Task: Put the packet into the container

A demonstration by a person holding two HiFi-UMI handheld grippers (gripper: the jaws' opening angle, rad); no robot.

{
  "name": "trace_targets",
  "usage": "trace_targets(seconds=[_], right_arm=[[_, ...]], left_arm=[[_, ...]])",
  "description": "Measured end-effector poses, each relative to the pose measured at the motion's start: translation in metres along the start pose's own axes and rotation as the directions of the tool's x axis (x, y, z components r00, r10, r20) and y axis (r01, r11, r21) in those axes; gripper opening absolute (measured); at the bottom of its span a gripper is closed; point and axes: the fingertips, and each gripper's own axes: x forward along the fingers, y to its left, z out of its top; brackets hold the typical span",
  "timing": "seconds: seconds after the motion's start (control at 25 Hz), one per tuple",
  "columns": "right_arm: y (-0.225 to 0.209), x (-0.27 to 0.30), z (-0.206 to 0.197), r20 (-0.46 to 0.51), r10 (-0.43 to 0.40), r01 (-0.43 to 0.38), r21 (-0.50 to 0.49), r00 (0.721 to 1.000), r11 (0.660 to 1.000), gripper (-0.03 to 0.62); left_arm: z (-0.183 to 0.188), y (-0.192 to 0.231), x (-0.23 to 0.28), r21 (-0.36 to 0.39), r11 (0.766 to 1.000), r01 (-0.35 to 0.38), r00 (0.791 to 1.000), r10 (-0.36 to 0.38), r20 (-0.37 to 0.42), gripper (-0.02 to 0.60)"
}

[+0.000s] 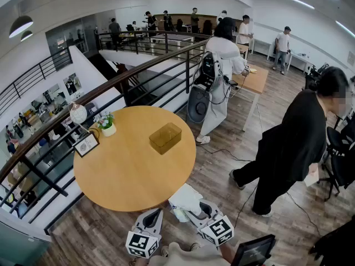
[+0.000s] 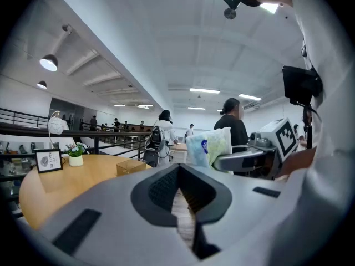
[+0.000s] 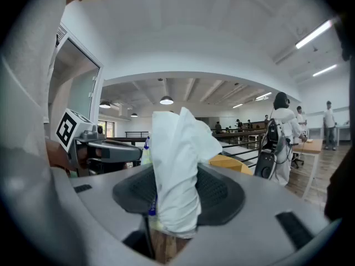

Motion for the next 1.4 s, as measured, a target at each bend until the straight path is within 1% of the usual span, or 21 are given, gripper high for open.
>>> trace_targets(seconds=[0.32,0.52,0.64,0.88,1.08,1.24,1.4], right_arm=[[0.004,-0.004,0.003,-0.013,-0.007,0.006,-0.027,1.000,1.000,0.198],[0.006,-0.005,-0.001,-0.012,0.007,-0.007,-0.034,1.000,0.999,0.198],[0.005,-0.006,-0.008,-0.022,0.001,-0.002,-0.045,1.000,0.999,0.198],[-0.006,-0.021,-0.003,0.019,0.011,-0.011,0.008,1.000,1.000,0.199],[-0.018,-0.035,-0.004,0.019,-0.002,0.001,0.012,1.000,1.000,0.199],[-0.022,-0.044,-0.011,0.018,0.013,-0.013,0.029,1.000,0.999,0.199],[-0.028,-0.048,-0.018,0.020,0.037,-0.038,0.053,0.999,0.998,0.199]], left_arm=[[0.005,-0.006,0.001,0.002,1.000,0.020,1.000,-0.020,0.007,0.005],[0.000,-0.010,0.003,0.000,1.000,0.020,1.000,-0.020,-0.002,0.005],[-0.005,-0.012,0.005,0.001,1.000,0.021,1.000,-0.021,-0.003,0.005],[-0.003,-0.028,0.018,0.013,0.999,0.042,0.999,-0.042,-0.007,0.005],[0.003,-0.044,0.026,0.031,0.998,0.058,0.998,-0.057,-0.012,0.005],[-0.001,-0.057,0.029,0.037,0.998,0.054,0.998,-0.053,-0.032,0.005],[-0.003,-0.065,0.033,0.041,0.999,0.028,0.999,-0.027,-0.033,0.005]])
